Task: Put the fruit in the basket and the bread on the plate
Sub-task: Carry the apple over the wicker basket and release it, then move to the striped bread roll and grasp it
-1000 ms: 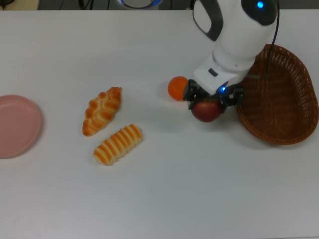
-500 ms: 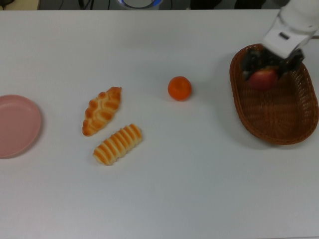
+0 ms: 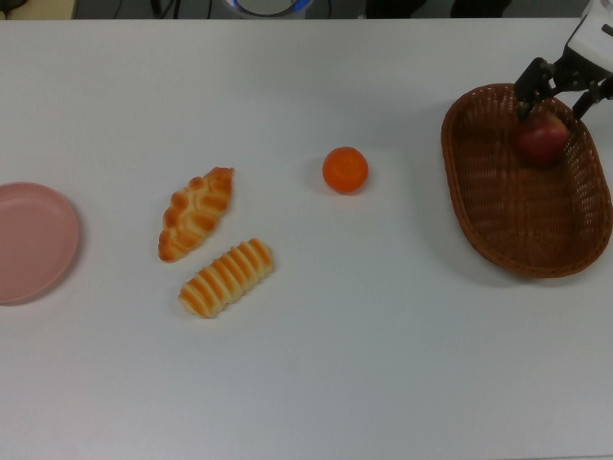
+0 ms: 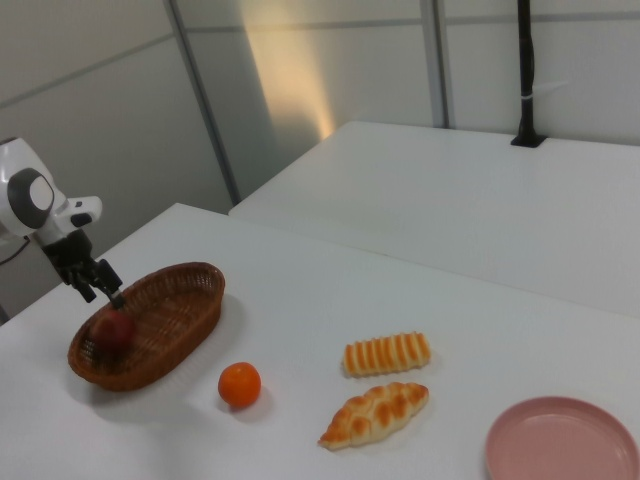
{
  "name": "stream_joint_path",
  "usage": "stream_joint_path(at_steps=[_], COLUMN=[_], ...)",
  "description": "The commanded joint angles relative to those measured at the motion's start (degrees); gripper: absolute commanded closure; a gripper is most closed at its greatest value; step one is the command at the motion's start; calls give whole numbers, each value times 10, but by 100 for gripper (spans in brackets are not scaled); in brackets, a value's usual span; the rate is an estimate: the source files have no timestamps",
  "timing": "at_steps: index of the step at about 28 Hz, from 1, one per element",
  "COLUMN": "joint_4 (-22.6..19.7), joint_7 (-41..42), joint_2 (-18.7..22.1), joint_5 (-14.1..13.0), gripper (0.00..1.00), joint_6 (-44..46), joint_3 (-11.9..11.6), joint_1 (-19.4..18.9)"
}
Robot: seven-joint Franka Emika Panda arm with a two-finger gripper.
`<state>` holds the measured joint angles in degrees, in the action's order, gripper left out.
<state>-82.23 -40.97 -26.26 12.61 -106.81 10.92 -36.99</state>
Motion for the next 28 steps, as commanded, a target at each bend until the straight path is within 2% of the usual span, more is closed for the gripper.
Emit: stream_joint_path(at_steps=[1, 3, 7, 9, 10, 15, 17, 20, 21, 26, 28], joint_4=[3, 3, 3, 2, 1, -2, -9, -12, -16, -29, -30], joint_7=[-18, -24, -72, -75, -76, -85, -115, -140, -142, -144, -146], joint_2=[9, 12, 31, 36, 38, 38, 38, 38, 37, 30, 15], joint_5=[8, 5, -1, -12, -23, -26, -26, -27, -29, -29, -29], gripper=[0, 0, 0, 0, 0, 0, 0, 0, 0, 0, 0], joint_6=[28, 29, 34, 34, 34, 30, 27, 27, 27, -7, -31], joint_3=[-3, -4, -29, -41, -46, -60, -67, -70, -70, -70, -70], joint_1=[-3, -3, 21, 45, 70, 138, 169, 203, 226, 264, 284])
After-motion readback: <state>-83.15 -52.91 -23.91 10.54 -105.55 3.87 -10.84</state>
